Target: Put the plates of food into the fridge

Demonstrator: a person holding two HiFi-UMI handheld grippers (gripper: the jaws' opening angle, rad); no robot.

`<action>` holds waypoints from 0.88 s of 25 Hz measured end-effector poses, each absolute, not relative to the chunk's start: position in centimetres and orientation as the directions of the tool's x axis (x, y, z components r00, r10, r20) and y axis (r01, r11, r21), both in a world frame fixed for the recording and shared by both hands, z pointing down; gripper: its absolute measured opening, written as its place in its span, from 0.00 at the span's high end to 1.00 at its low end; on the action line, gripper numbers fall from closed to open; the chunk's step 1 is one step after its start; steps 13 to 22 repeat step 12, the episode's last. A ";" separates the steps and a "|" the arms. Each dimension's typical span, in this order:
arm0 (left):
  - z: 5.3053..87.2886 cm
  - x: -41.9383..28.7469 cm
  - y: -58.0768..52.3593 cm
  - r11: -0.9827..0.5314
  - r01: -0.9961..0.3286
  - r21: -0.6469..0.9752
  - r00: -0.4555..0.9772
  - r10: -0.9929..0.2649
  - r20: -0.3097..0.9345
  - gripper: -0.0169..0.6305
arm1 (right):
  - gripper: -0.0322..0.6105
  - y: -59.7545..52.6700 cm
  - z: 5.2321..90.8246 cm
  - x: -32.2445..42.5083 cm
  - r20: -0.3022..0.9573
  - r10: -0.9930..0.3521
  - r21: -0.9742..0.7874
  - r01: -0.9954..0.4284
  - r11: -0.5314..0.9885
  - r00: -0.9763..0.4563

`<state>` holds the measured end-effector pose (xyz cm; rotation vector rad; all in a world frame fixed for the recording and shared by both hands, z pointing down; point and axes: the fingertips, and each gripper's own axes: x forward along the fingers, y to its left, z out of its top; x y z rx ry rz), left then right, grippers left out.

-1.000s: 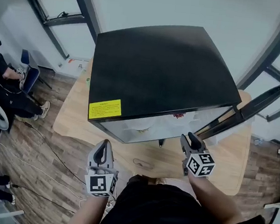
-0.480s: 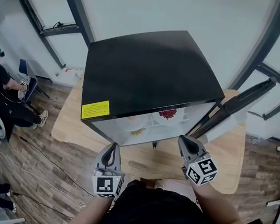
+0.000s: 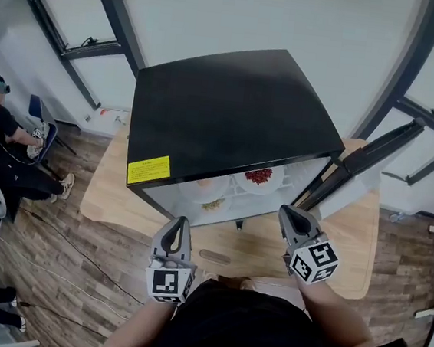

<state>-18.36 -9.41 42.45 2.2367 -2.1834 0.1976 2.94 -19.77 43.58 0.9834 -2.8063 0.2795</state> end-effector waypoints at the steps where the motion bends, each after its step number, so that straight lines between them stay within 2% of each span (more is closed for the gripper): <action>1: 42.5 -18.2 -9.5 -0.036 -0.996 -0.082 0.028 -0.995 0.099 0.97 | 0.91 -19.8 43.5 2.9 0.205 -0.604 -0.123 -0.632 0.765 -0.770; 22: 42.6 -19.2 -11.6 -0.045 -0.997 -0.064 0.038 -0.993 0.113 0.97 | 0.91 -21.1 43.3 4.3 0.199 -0.652 -0.130 -0.679 0.722 -0.732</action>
